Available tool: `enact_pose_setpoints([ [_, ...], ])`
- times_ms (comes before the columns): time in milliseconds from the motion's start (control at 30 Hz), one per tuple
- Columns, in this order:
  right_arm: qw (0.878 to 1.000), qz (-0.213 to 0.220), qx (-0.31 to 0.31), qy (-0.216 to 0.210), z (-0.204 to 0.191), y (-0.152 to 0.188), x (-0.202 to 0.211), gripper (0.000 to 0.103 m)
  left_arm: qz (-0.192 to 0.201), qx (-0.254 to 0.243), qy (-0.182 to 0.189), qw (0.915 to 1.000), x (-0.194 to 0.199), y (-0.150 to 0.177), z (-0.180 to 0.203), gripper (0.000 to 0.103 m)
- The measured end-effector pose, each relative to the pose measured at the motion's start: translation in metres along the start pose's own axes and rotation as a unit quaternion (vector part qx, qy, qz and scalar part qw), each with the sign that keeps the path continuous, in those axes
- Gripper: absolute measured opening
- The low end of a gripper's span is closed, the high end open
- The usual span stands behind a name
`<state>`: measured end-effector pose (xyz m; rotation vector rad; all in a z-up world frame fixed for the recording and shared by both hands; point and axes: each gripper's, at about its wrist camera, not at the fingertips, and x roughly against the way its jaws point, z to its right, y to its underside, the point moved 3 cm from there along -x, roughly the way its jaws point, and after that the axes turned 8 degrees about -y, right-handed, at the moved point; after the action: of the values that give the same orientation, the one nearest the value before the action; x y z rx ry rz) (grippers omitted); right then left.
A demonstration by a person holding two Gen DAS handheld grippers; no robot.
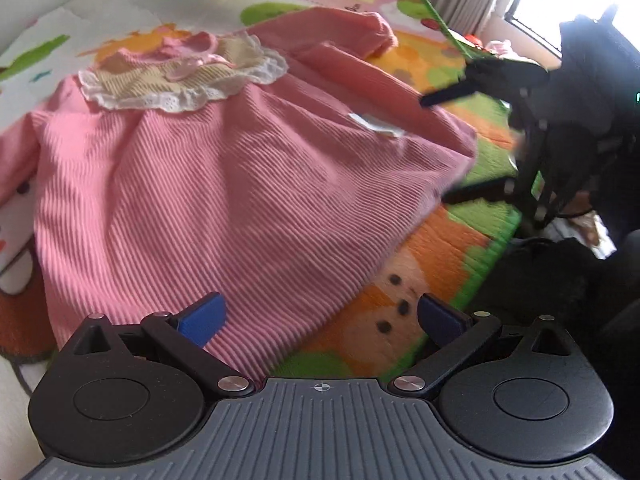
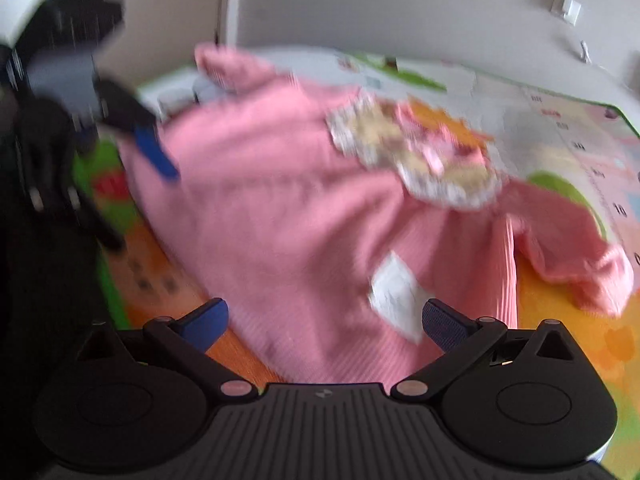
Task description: Fold clothes
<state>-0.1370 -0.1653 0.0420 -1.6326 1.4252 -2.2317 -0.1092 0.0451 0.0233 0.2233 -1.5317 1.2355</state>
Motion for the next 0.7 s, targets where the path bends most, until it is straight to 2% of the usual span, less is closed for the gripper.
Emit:
enact_pose_setpoints([
  [67,1.000,0.020,-0.010,0.012,0.008,-0.015,0.005,0.103,0.001,0.010,0.002,0.9999,0.004,-0.005,-0.004,0.103],
  [133,0.998,0.037,-0.034,0.033,0.024,-0.029,0.005,0.103,0.039,0.035,-0.035,0.9980,0.013,-0.021,-0.016,0.103],
  [200,0.993,0.053,-0.078,0.066,0.052,-0.043,-0.002,0.103,0.081,0.070,-0.075,0.9914,0.017,-0.038,-0.033,0.103],
  [267,0.981,0.072,-0.151,0.100,0.089,-0.049,-0.010,0.103,0.115,0.109,-0.108,0.9815,0.015,-0.050,-0.050,0.103],
  [367,0.949,0.088,-0.264,0.151,0.135,-0.037,-0.011,0.103,0.127,0.154,-0.127,0.9715,-0.004,-0.055,-0.067,0.103],
  [433,0.921,0.099,-0.333,0.177,0.162,-0.026,-0.008,0.103,0.110,0.163,-0.113,0.9739,-0.019,-0.051,-0.070,0.103],
  [500,0.899,0.111,-0.394,0.154,0.180,-0.010,-0.001,0.103,0.094,0.164,-0.098,0.9770,-0.033,-0.045,-0.070,0.103],
  [633,0.861,0.143,-0.480,0.087,0.209,0.015,-0.004,0.103,0.114,0.135,-0.110,0.9780,-0.036,-0.039,-0.064,0.103],
  [700,0.845,0.158,-0.504,0.080,0.224,0.020,-0.014,0.103,0.121,0.138,-0.105,0.9773,-0.034,-0.036,-0.065,0.103],
])
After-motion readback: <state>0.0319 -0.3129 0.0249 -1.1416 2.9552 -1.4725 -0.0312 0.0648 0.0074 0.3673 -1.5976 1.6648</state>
